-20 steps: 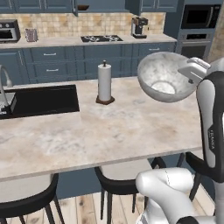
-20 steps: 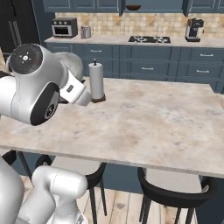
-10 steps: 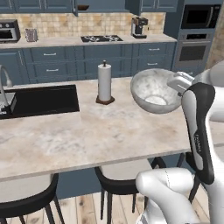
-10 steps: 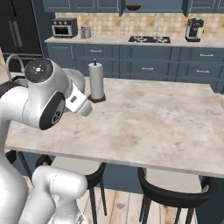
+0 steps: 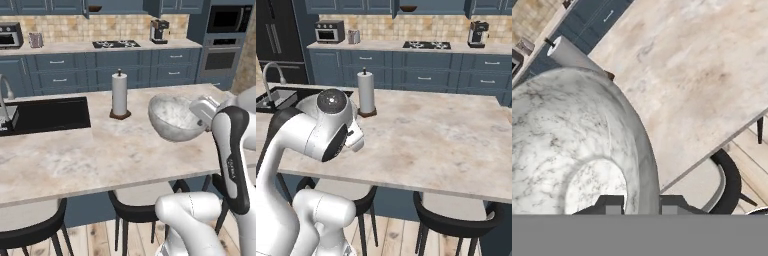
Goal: Pick up the bowls from the cabinet and place each bowl in front of a stool on the dining counter.
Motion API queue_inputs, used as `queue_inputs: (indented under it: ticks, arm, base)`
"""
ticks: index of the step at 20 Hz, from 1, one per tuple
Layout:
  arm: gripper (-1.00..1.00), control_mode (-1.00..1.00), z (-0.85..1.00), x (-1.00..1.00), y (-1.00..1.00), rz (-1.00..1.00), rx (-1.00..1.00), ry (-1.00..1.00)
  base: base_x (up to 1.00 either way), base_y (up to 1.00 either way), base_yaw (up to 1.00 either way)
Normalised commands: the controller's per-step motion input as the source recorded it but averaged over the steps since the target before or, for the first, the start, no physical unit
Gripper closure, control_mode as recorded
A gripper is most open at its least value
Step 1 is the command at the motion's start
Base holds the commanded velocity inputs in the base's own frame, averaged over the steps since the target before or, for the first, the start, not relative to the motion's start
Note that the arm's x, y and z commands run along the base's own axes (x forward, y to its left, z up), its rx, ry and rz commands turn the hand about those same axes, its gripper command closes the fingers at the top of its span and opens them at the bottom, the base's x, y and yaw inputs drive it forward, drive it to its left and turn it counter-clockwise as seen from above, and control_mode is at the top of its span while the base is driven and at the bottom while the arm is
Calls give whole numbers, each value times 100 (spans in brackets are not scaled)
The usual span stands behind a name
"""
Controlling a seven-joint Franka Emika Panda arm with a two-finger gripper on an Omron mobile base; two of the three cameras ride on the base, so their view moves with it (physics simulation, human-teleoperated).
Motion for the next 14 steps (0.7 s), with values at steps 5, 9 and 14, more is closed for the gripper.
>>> queue_inputs:
  ticks: [5, 9, 14]
  arm:
    - [100, -100, -22, 30, 6, 0, 3, 17]
    - [100, -100, -3, 23, 15, -1, 0, 8]
    - [100, -100, -13, 18, 11, -4, -3, 0]
  base:
    - [0, 0, 0]
    - [0, 0, 0]
    - [0, 0, 0]
